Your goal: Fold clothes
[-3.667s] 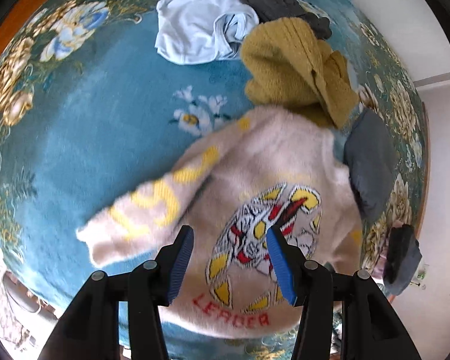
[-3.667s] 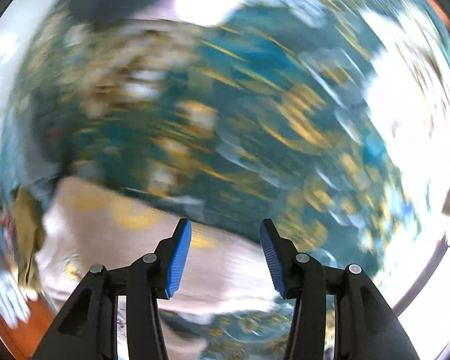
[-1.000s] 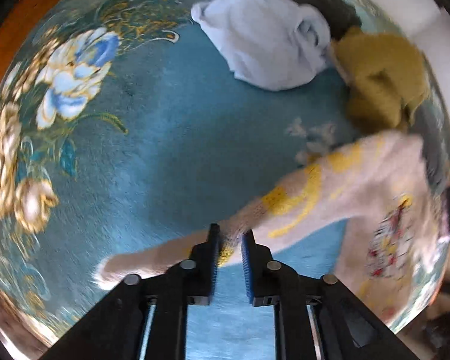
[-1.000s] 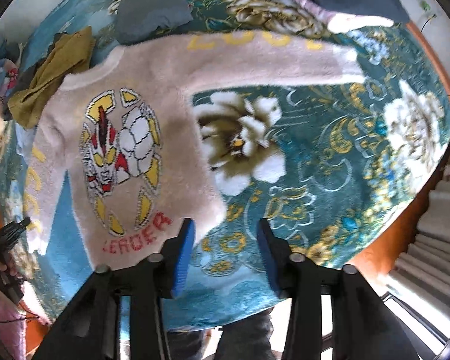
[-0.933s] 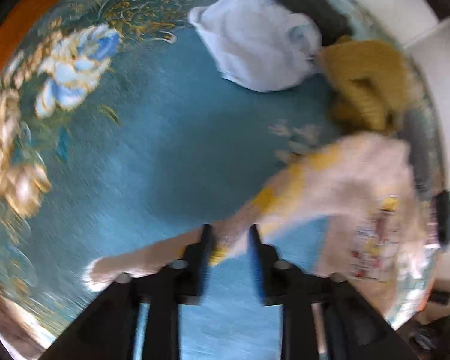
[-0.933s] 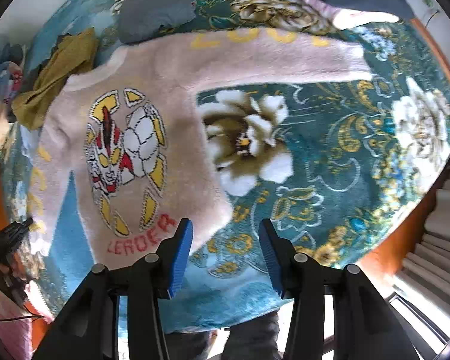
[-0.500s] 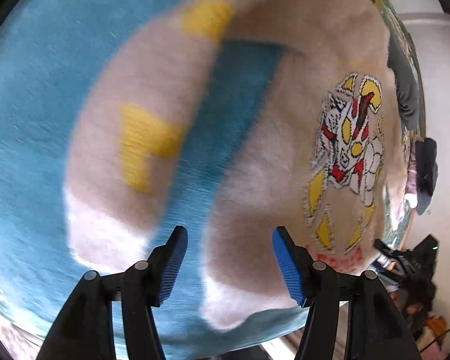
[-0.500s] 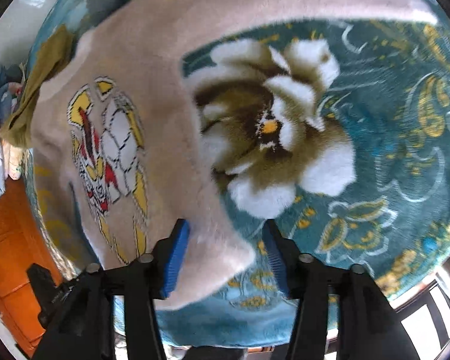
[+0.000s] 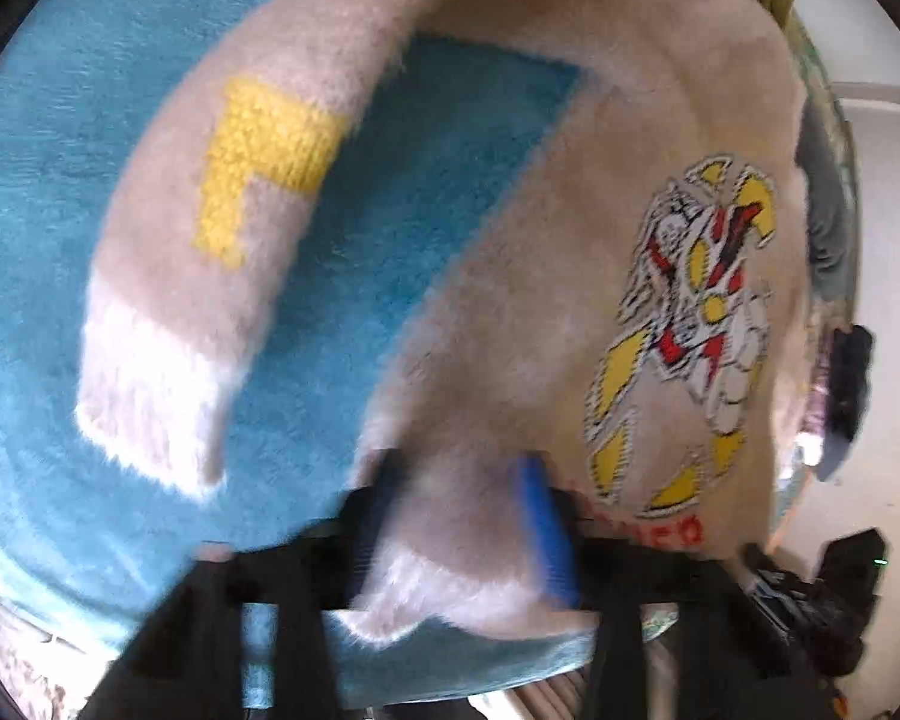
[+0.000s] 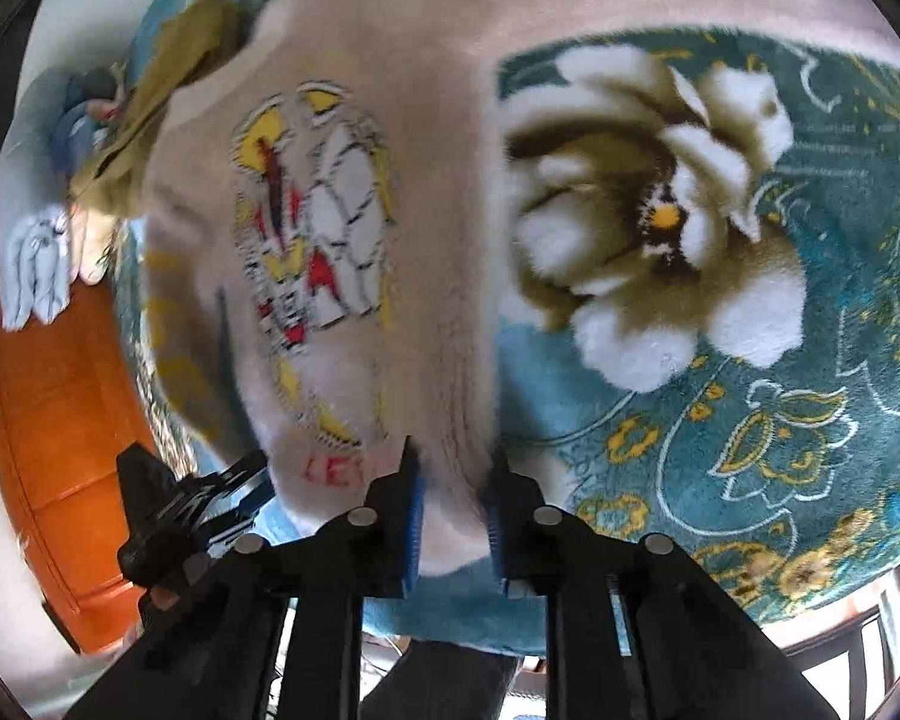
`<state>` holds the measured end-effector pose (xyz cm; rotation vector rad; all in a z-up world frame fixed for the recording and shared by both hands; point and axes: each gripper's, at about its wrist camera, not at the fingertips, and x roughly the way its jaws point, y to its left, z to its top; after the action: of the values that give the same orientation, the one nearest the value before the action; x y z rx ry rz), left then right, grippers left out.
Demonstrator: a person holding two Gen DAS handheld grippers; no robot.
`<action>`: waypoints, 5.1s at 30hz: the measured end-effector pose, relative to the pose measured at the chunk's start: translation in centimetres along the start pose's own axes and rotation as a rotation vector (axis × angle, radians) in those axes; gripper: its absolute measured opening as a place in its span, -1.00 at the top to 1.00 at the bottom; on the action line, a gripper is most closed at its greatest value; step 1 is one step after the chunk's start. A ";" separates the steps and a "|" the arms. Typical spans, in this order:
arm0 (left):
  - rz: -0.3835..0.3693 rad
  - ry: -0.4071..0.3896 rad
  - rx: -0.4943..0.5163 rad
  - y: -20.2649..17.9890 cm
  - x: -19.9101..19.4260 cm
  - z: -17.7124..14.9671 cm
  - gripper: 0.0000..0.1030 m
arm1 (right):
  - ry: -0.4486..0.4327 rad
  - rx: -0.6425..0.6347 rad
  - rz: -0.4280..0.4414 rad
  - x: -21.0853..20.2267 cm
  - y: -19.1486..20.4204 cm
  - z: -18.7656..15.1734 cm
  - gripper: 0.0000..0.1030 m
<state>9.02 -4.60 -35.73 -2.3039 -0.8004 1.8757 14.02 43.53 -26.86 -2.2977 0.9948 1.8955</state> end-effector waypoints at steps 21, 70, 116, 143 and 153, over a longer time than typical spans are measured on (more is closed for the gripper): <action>0.063 -0.093 0.069 -0.4 -3.4 -3.9 0.47 | 0.007 0.028 -0.153 -1.5 -3.9 -2.3 0.95; 0.471 -0.266 0.314 5.0 -10.6 -2.1 -0.31 | -0.114 0.058 -0.184 -0.9 -1.5 -4.9 0.36; -0.056 -0.464 -0.052 1.1 -19.3 7.4 -0.28 | -0.460 0.394 -0.005 -6.8 -3.2 -7.1 0.13; 0.212 -0.492 -0.043 -19.3 -19.5 -3.8 -0.32 | -0.588 0.848 0.281 -8.2 -28.7 8.5 0.05; 0.189 -0.494 -0.052 -18.9 -20.2 -5.2 -0.32 | -0.572 0.802 0.221 -9.7 -26.6 9.7 0.83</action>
<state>4.82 4.40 -9.41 -2.0219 -0.6913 2.5908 17.16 73.00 -31.06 -1.1689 1.5526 1.6081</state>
